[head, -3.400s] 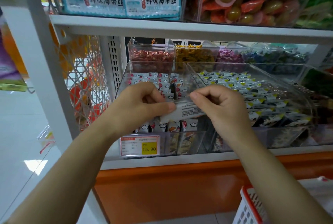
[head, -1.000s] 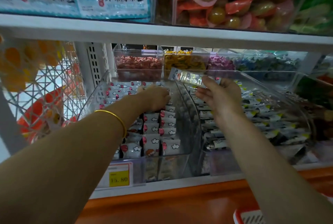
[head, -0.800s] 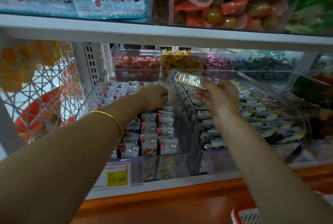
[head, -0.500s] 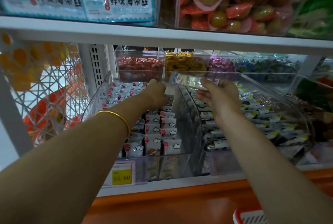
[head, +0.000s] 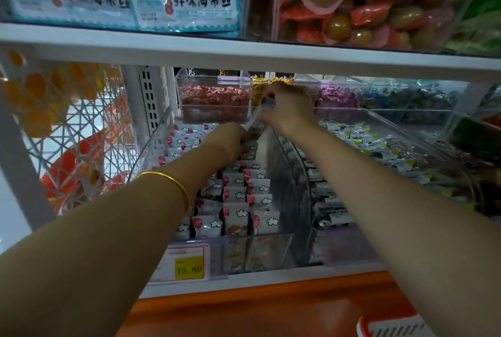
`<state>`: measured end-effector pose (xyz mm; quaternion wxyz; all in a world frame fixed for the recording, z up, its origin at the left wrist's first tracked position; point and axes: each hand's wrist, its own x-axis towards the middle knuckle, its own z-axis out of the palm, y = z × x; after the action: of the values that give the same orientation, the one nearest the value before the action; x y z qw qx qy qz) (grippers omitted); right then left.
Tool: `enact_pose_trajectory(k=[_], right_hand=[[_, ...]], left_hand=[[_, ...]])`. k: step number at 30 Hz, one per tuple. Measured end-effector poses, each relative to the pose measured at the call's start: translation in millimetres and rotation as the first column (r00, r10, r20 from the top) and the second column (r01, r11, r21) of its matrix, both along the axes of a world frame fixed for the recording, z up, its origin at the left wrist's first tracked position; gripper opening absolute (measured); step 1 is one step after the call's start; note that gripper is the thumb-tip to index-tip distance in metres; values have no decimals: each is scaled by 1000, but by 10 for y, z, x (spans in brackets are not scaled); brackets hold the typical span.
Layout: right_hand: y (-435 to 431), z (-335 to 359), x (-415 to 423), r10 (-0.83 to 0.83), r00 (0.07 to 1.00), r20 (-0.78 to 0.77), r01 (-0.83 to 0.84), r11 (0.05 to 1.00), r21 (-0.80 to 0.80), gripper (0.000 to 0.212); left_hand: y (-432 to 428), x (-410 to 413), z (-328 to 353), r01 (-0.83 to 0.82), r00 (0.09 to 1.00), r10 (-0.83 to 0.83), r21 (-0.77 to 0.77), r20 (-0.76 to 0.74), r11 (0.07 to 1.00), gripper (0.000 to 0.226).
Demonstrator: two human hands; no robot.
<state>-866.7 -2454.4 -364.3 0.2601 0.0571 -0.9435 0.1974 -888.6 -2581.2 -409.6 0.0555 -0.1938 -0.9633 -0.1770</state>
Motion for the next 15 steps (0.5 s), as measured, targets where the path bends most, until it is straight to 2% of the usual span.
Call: enact_pose_trajectory(k=[4,7,11,13,15], right_hand=[[-126,-41,-157,49,982,181,-91,969,230,29],[-158,-59,-236,66,965,254,-141,947,290,21],[-199,-124,-291,45,931,363,-188,910,369,16],[-234,-148,-304,-28,910,415,-209,831,515,17],[-248,-142,-312,-81,899,431,-223,763,607,20]], left_hand=[[-24,15,18,-4,1000,4,-50,9,999,28],[-110,93,27,10,999,-11,-31,-34,999,26],[-255,265,25,29,981,-43,-80,-187,996,26],[-307,330,-11,36,980,-61,-133,-191,990,31],[-339,350,-63,46,989,-73,-199,-132,979,38]])
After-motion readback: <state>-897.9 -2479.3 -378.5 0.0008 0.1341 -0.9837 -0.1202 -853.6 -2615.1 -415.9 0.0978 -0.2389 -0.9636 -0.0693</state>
